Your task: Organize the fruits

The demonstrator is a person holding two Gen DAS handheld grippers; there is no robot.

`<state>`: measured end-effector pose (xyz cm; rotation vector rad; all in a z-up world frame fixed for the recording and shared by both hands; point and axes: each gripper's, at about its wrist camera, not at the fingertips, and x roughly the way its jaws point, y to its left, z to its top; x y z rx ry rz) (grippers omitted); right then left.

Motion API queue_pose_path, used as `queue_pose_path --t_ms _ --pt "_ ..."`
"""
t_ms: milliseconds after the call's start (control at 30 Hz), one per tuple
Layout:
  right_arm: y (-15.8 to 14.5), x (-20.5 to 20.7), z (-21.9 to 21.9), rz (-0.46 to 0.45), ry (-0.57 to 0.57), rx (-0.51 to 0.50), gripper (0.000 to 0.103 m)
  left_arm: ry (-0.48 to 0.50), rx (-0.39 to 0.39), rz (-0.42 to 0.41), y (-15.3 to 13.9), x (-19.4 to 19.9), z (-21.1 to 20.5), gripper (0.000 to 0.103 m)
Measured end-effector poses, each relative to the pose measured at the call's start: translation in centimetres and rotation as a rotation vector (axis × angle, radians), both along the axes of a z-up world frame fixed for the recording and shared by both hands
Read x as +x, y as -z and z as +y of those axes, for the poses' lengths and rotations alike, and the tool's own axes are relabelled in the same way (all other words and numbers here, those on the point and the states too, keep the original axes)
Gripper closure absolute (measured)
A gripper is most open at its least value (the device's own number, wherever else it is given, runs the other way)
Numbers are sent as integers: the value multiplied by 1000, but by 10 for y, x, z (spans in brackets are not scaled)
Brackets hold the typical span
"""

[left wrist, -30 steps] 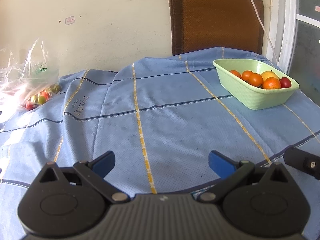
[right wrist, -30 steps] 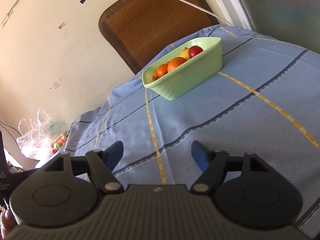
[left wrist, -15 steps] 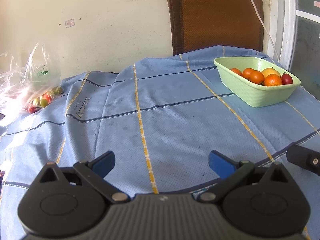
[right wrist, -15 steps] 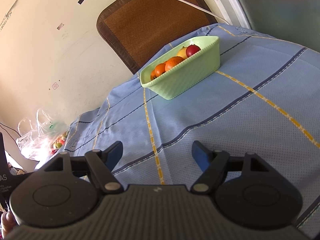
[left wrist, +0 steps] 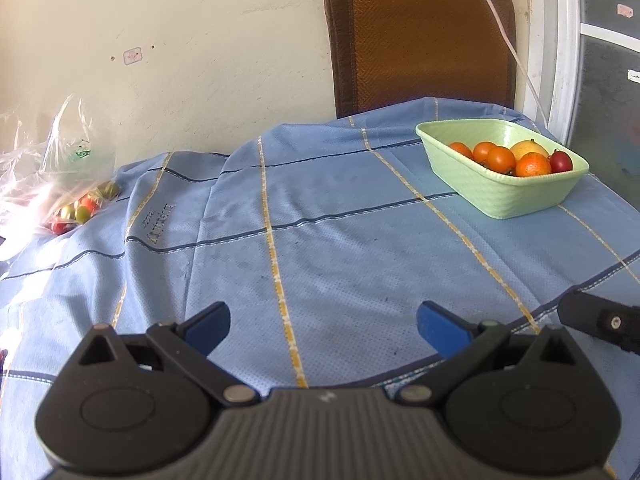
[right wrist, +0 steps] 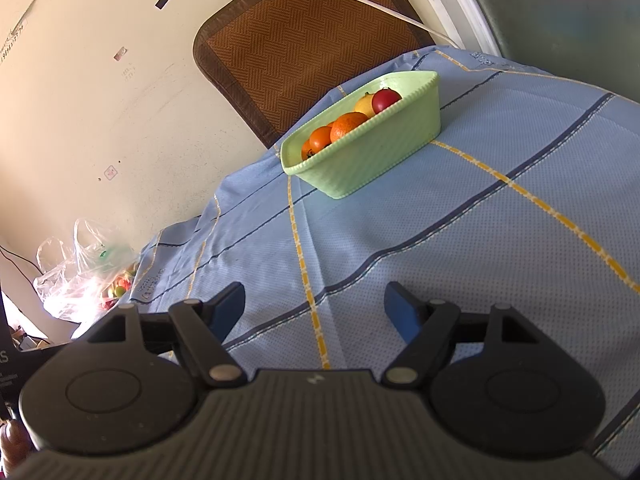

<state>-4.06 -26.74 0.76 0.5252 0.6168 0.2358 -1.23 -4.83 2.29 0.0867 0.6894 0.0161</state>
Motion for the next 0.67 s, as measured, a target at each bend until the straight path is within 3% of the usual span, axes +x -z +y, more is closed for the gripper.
queue_pose_path --t_ms 433,667 --pt "0 0 0 1 1 1 24 30 11 1 1 0 -6 0" --pt "-1 -1 0 -13 8 -21 24 94 -15 -21 -2 -4 -11 0"
